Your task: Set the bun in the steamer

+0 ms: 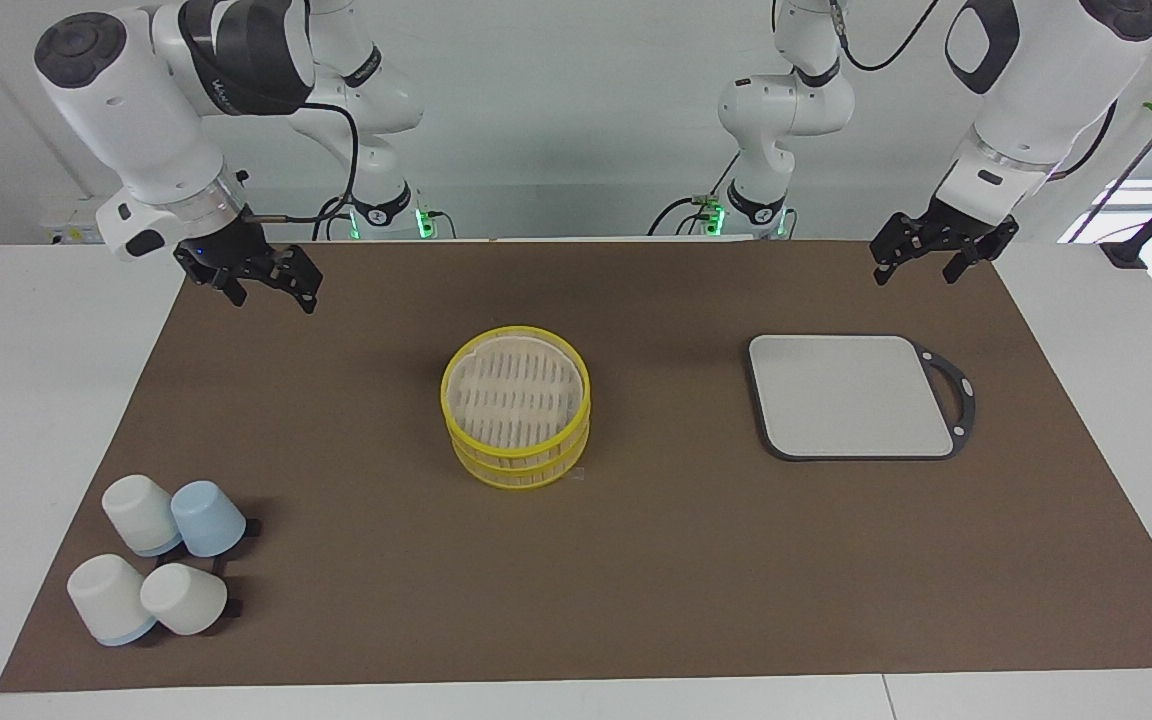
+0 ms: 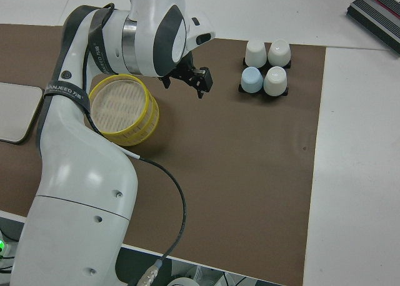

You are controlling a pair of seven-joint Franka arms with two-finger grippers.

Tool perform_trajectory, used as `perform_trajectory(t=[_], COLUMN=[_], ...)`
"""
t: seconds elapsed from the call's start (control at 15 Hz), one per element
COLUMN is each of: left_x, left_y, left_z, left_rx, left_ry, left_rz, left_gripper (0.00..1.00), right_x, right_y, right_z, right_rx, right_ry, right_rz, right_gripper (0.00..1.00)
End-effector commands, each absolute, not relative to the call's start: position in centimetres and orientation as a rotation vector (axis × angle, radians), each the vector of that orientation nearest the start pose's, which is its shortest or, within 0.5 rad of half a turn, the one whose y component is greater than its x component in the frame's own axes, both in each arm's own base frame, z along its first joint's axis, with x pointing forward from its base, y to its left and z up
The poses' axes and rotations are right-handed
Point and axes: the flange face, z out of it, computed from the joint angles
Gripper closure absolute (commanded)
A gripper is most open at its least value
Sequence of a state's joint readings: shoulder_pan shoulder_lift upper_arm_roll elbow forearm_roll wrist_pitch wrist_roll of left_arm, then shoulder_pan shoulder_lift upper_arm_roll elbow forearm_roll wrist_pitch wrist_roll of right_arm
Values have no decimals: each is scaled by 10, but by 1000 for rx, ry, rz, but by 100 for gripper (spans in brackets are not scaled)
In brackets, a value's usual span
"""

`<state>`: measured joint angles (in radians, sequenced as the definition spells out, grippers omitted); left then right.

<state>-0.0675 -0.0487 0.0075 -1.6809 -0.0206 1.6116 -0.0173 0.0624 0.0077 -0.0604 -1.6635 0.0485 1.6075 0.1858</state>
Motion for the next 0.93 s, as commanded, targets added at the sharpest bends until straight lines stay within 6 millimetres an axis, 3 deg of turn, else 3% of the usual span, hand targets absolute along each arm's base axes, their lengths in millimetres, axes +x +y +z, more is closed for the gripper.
perform_trajectory(t=[0.0,0.33,0.87], left_x=[538,539,539], left_y=[-30,-31,-29], left_z=[606,606,606], left_rx=[-3151,-3151,-3151], left_ry=[81,84,79], left_rz=[13,10,10], left_gripper=[0,0,0], right_x=[546,546,548], right_y=[1,7,5], right_z=[590,590,593], right_rx=[-3099,-3154,-3150], right_ry=[267,175,175], right_rz=[90,66,45], right_gripper=[0,0,0])
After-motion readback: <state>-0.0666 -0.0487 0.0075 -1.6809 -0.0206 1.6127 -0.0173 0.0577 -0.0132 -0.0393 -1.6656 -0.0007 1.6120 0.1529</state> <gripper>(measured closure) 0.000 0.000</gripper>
